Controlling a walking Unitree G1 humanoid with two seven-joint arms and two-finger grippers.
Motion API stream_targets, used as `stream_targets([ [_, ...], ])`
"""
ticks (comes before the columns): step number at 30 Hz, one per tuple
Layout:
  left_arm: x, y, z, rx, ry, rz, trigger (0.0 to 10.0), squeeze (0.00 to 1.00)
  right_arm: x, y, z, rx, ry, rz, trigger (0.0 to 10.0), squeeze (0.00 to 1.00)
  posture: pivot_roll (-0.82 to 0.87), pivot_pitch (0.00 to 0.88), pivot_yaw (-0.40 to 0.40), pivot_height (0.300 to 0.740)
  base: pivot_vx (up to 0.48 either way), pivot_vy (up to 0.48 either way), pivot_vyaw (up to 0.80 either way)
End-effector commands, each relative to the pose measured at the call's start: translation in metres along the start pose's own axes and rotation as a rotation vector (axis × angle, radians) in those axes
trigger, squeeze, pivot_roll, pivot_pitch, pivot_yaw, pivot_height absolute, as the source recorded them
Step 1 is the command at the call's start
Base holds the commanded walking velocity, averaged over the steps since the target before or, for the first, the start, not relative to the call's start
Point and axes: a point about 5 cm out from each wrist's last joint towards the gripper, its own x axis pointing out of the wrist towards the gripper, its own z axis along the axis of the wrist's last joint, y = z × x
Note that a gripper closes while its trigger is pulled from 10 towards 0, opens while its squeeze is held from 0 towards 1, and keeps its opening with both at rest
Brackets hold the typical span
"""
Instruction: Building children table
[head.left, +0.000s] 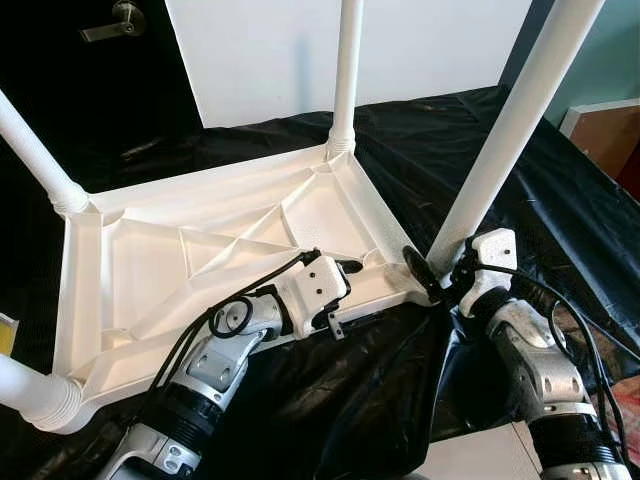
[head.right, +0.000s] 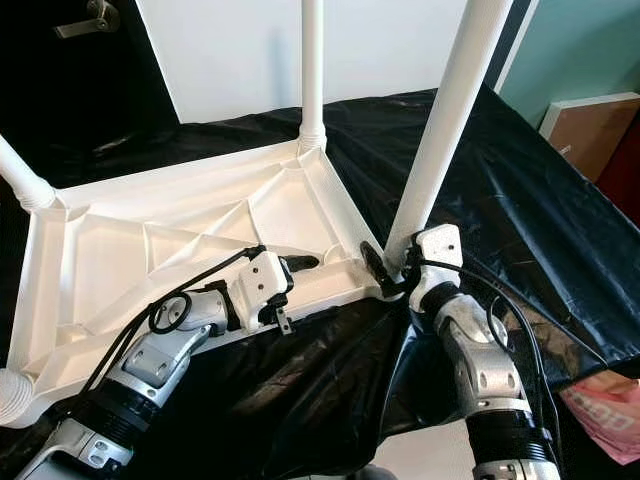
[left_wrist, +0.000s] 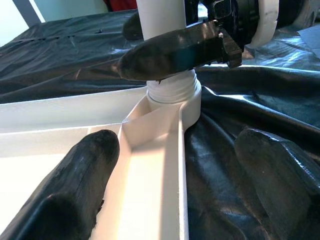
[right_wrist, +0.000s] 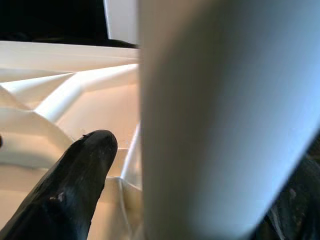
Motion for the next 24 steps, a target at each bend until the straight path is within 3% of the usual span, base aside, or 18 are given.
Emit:
stream_targets([
  [1,-0.001,-0.005,-0.001,-0.013,0.005,-0.060,10.0,0.00,0.002,0.000,-0.005,-0.014,0.022,0.057,10.0,0.00,0.00,0.083,0.006,0.740,0.000,0.000,0.00],
  [7,-0.003,-0.003,0.000,-0.041,0.004,-0.061,10.0,0.00,0.011,0.006,-0.010,-0.020,0.057,0.164,10.0,0.00,0.00,0.083,0.010,0.740,0.000,0.000,0.00],
  [8,-0.003,-0.003,0.001,-0.049,0.004,-0.065,10.0,0.00,0.012,0.006,-0.013,-0.017,0.065,0.173,9.4,0.00,0.01,0.082,0.011,0.740,0.000,0.000,0.00],
  [9,-0.003,-0.003,0.001,-0.054,0.003,-0.067,10.0,0.00,0.014,0.006,-0.015,-0.022,0.072,0.178,2.3,0.00,0.01,0.083,0.010,0.740,0.000,0.000,0.00],
  [11,-0.003,-0.004,0.001,-0.060,0.002,-0.068,10.0,0.00,0.015,0.005,-0.016,-0.027,0.075,0.178,2.3,0.00,0.01,0.083,0.009,0.740,0.000,0.000,0.00],
  [12,-0.004,-0.004,0.001,-0.063,0.002,-0.069,10.0,0.00,0.016,0.004,-0.018,-0.024,0.077,0.181,0.0,0.00,0.01,0.083,0.008,0.740,0.000,0.000,0.00],
  [22,-0.004,-0.004,0.000,-0.076,0.007,-0.058,10.0,0.00,0.013,-0.007,-0.023,-0.020,0.087,0.145,0.0,0.00,0.01,0.086,0.002,0.740,0.000,0.000,0.00],
  [23,-0.004,-0.004,0.000,-0.075,0.010,-0.057,10.0,0.00,0.012,-0.008,-0.023,-0.017,0.087,0.132,9.8,0.00,0.01,0.087,0.002,0.740,0.000,0.000,0.00],
  [24,-0.004,-0.004,0.000,-0.076,0.010,-0.055,10.0,0.00,0.011,-0.008,-0.024,-0.010,0.085,0.115,10.0,0.00,0.01,0.087,0.002,0.740,0.000,0.000,0.00],
])
